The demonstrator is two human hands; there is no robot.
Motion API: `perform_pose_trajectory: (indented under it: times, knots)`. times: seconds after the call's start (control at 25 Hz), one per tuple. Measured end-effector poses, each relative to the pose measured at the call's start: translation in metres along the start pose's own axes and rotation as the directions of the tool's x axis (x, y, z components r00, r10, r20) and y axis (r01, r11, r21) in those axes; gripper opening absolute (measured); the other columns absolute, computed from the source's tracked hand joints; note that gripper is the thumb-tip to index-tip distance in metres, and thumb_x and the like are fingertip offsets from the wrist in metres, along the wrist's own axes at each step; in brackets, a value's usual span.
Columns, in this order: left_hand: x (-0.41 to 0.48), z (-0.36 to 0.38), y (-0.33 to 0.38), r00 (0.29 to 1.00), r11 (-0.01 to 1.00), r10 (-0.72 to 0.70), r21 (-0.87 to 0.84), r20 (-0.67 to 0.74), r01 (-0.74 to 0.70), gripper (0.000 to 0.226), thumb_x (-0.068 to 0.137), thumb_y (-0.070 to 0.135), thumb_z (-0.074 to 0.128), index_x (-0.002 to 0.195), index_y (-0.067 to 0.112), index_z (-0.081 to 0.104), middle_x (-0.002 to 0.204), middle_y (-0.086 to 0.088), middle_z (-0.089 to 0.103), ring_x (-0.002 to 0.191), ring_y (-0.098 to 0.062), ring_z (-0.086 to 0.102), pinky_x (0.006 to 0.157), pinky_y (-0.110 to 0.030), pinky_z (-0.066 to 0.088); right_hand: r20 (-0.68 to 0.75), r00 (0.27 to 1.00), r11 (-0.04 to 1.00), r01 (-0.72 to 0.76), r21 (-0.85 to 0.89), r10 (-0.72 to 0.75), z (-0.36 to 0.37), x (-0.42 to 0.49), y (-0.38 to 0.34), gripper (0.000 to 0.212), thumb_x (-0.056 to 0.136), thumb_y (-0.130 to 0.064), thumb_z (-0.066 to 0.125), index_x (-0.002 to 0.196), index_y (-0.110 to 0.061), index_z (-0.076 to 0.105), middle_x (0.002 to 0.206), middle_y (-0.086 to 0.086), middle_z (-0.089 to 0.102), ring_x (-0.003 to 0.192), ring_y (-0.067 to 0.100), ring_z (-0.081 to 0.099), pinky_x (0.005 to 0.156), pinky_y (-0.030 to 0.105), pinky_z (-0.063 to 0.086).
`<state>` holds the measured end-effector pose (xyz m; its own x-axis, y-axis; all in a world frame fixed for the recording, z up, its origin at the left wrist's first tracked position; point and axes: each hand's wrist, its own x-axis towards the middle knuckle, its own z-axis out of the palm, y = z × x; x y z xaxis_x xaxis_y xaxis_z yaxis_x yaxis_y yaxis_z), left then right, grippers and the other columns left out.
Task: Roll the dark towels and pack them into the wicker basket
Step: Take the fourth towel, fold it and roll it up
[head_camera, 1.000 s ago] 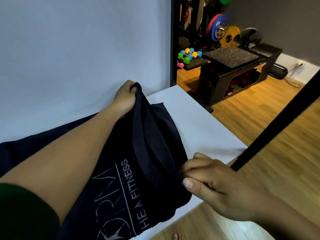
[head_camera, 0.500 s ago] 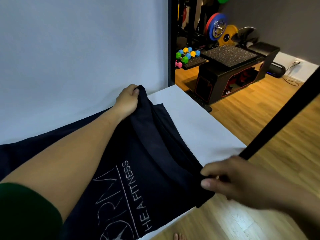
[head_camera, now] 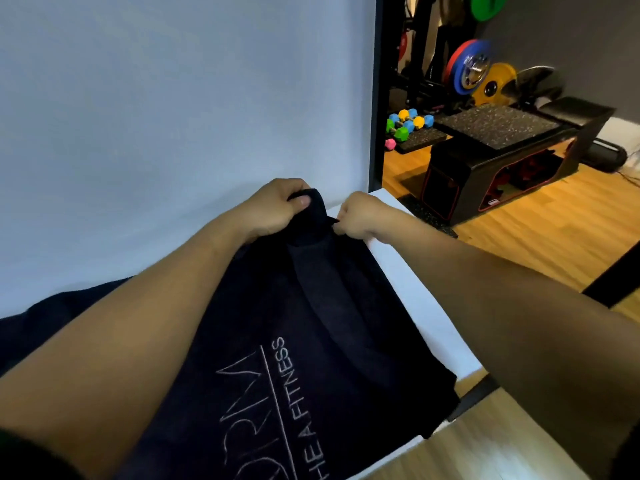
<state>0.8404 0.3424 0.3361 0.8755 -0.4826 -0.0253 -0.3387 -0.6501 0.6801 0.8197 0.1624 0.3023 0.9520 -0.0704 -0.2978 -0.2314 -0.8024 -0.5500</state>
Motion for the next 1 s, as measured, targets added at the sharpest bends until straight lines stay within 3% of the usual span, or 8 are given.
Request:
perform_pose_trajectory:
  times: [0.08, 0.16, 0.28, 0.4, 0.56, 0.72, 0.88, 1.0]
  knots:
    - [-0.004, -0.01, -0.004, 0.999, 0.995, -0.02, -0.1, 0.029, 0.023, 0.019, 0.104, 0.016, 0.047, 0.099, 0.016, 0.066, 0.1, -0.005, 0.07, 0.088, -0.016, 0.064, 0.084, -0.032, 0.052, 0.049, 0.999, 0.932, -0.017, 0.362, 0.0, -0.011, -0.001, 0.003, 0.025, 0.093, -0.027, 0.069, 0.09, -0.003, 0.062, 0.088, 0.012, 0.069, 0.077, 0.029, 0.068, 0.068, 0.034, 0.057]
    - [-0.005, -0.013, -0.006, 0.996, 0.977, -0.023, -0.21, 0.088, 0.041, 0.019, 0.103, 0.014, 0.049, 0.1, 0.013, 0.068, 0.099, -0.007, 0.07, 0.088, -0.017, 0.065, 0.089, -0.037, 0.053, -0.043, 0.998, 0.802, 0.056, 0.595, -0.039, -0.014, -0.007, 0.0, 0.016, 0.09, -0.017, 0.074, 0.086, -0.012, 0.059, 0.087, 0.009, 0.067, 0.072, 0.021, 0.065, 0.063, 0.032, 0.055]
    - [0.001, -0.011, 0.0, 0.991, 0.967, -0.008, -0.251, 0.131, 0.041, 0.02, 0.102, 0.008, 0.051, 0.108, 0.012, 0.07, 0.104, -0.005, 0.071, 0.092, -0.015, 0.066, 0.092, -0.031, 0.052, -0.301, 0.944, 0.727, 0.299, 0.618, -0.133, -0.008, -0.014, -0.014, 0.025, 0.084, -0.005, 0.075, 0.076, -0.017, 0.055, 0.077, 0.007, 0.063, 0.067, 0.019, 0.059, 0.063, 0.031, 0.051]
    - [0.009, -0.007, 0.004, 0.998, 0.975, -0.005, -0.221, 0.057, 0.018, 0.02, 0.101, 0.009, 0.052, 0.095, 0.014, 0.07, 0.091, -0.005, 0.07, 0.081, -0.015, 0.064, 0.08, -0.033, 0.052, -0.32, 0.937, 0.704, 0.32, 0.634, -0.139, -0.005, -0.029, -0.012, 0.024, 0.083, -0.005, 0.077, 0.08, -0.017, 0.057, 0.078, 0.005, 0.062, 0.07, 0.018, 0.06, 0.066, 0.031, 0.053]
    - [0.018, 0.003, -0.004, 0.999, 0.946, -0.029, -0.323, -0.013, 0.023, 0.014, 0.1, 0.006, 0.054, 0.098, 0.003, 0.068, 0.101, -0.023, 0.071, 0.087, -0.03, 0.066, 0.086, -0.043, 0.054, -0.149, 0.964, 0.889, 0.259, 0.376, -0.218, 0.005, -0.062, 0.018, 0.036, 0.078, -0.017, 0.083, 0.098, -0.026, 0.055, 0.103, 0.001, 0.059, 0.076, 0.02, 0.06, 0.065, 0.035, 0.056]
    - [0.02, 0.008, -0.007, 0.994, 0.857, -0.112, -0.506, -0.003, 0.095, 0.014, 0.1, 0.005, 0.054, 0.101, 0.005, 0.068, 0.108, -0.025, 0.068, 0.095, -0.03, 0.064, 0.096, -0.045, 0.051, -0.271, 0.918, 0.935, 0.333, 0.125, -0.291, 0.006, -0.09, 0.046, 0.044, 0.086, -0.022, 0.076, 0.117, -0.032, 0.047, 0.117, -0.003, 0.047, 0.078, 0.014, 0.059, 0.07, 0.026, 0.045]
    - [0.022, 0.009, -0.007, 0.988, 0.823, -0.152, -0.552, 0.013, 0.134, 0.013, 0.099, 0.007, 0.057, 0.1, 0.006, 0.069, 0.117, -0.026, 0.068, 0.096, -0.03, 0.066, 0.096, -0.045, 0.052, -0.155, 0.922, 0.935, 0.348, -0.074, -0.355, 0.014, -0.111, 0.062, 0.024, 0.082, -0.022, 0.076, 0.097, -0.036, 0.062, 0.12, -0.012, 0.04, 0.09, 0.02, 0.061, 0.082, 0.041, 0.053]
    - [0.023, 0.012, -0.007, 0.984, 0.82, -0.176, -0.554, -0.01, 0.141, 0.012, 0.098, 0.01, 0.058, 0.099, 0.008, 0.07, 0.112, -0.023, 0.07, 0.093, -0.028, 0.065, 0.093, -0.043, 0.053, -0.099, 0.91, 0.915, 0.401, -0.033, -0.402, 0.012, -0.133, 0.064, 0.015, 0.082, -0.028, 0.079, 0.077, -0.037, 0.068, 0.112, -0.015, 0.044, 0.093, -0.001, 0.051, 0.082, 0.024, 0.042]
